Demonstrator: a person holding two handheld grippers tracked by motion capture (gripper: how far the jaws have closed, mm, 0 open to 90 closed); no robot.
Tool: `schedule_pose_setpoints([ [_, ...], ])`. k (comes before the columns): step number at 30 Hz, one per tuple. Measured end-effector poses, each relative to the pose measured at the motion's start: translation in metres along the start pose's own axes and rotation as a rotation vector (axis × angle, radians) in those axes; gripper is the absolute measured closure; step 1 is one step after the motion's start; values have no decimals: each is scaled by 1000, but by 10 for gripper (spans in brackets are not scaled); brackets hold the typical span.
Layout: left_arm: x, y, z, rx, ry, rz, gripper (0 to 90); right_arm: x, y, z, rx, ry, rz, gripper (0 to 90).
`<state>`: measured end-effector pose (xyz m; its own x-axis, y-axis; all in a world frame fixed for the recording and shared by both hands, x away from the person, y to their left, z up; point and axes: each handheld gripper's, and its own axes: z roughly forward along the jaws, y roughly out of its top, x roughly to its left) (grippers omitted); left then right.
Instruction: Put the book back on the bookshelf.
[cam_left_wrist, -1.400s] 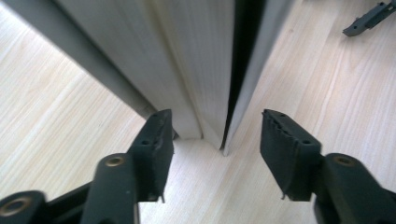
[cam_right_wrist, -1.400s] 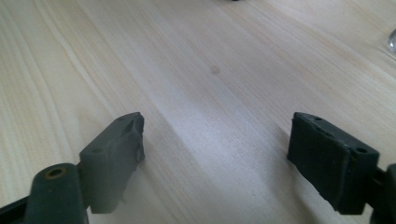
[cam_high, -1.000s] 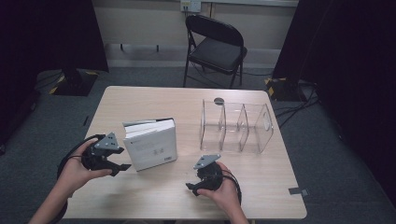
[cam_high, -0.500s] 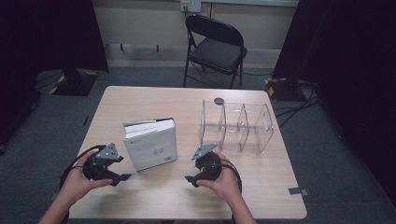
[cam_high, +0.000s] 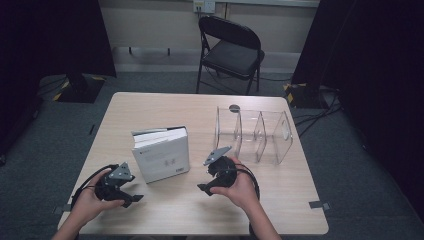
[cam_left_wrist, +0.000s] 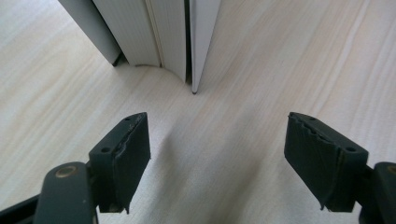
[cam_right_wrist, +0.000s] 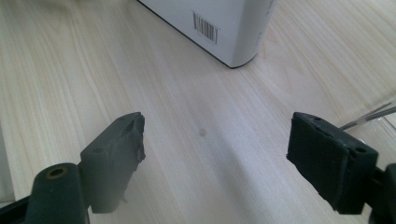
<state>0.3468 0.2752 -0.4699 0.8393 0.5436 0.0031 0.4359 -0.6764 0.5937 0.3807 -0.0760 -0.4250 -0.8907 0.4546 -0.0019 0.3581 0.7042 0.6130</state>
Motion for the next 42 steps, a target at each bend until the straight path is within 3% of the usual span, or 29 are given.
schedule_pose_setpoints([
  [5,1,-4,7,0,11,-3,213,-1,6,-4,10,6,-18,175],
  [9,2,-7,13,-4,12,-34,205,-4,12,-6,10,13,-24,175],
  [16,4,-11,16,-48,21,-54,157,-10,20,-10,10,31,-10,175],
  [21,4,-14,18,-82,21,-62,144,-13,26,-14,27,12,-24,176],
  [26,4,-17,19,-102,16,-50,97,-12,36,-17,40,13,-50,179],
  [28,2,-18,21,-91,13,-27,38,-11,41,-19,42,19,-56,179],
  [30,1,-18,23,-106,8,-31,0,-11,45,-20,44,31,-60,179],
  [32,2,-17,22,-89,6,-16,0,-13,49,-22,30,50,-53,179],
  [33,1,-18,23,-105,4,-29,0,-14,51,-23,29,49,-54,179],
  [42,2,-24,23,-159,10,-16,0,-18,66,-29,73,43,-74,178],
])
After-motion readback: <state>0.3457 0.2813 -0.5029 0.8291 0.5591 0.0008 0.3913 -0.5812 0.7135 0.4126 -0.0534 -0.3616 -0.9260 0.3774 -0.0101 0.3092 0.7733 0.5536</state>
